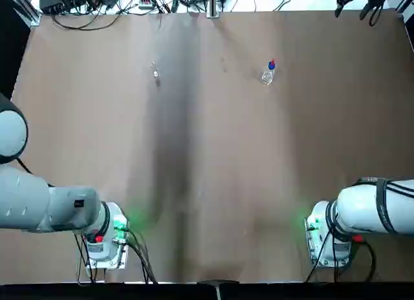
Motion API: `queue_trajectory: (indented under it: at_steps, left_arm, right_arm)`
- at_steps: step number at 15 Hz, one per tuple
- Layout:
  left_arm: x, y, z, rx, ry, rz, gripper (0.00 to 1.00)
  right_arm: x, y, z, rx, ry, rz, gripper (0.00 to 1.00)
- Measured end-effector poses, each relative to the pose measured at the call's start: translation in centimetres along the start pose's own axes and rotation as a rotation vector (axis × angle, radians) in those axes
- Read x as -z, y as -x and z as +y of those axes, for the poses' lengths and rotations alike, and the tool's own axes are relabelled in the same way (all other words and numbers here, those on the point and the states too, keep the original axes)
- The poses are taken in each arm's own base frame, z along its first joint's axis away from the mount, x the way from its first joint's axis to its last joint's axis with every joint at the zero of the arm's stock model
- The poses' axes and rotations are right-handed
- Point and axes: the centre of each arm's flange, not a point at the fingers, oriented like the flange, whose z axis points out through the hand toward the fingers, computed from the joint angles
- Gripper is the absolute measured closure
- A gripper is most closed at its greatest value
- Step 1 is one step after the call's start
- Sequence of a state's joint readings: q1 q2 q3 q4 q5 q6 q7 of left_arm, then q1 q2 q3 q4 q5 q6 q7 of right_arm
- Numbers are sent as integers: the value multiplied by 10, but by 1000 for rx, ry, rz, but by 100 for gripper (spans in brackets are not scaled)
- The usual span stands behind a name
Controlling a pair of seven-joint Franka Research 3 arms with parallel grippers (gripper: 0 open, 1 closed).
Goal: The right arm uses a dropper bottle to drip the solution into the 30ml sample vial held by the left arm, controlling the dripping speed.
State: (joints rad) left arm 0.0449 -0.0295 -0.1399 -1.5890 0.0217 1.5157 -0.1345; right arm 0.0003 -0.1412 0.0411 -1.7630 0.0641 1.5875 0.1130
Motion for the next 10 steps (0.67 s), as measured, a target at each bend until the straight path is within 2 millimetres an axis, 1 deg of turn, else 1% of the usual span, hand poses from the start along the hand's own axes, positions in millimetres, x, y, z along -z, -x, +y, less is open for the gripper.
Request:
queue_trajectory:
  at_steps: [3,5,7,10]
  left_arm:
    - [-1,2,0,1,-2,-16,0]
    - [-1,3,-1,2,-3,-21,0]
    - [-2,3,0,0,-3,-23,0]
    - [-6,1,1,-25,-3,-29,0]
  right_arm:
    - [0,0,-2,4,0,4,2]
    - [-3,-2,-10,18,-1,6,3]
    - [-13,-7,-23,40,1,-3,4]
    - [-38,-23,-43,71,0,-14,4]
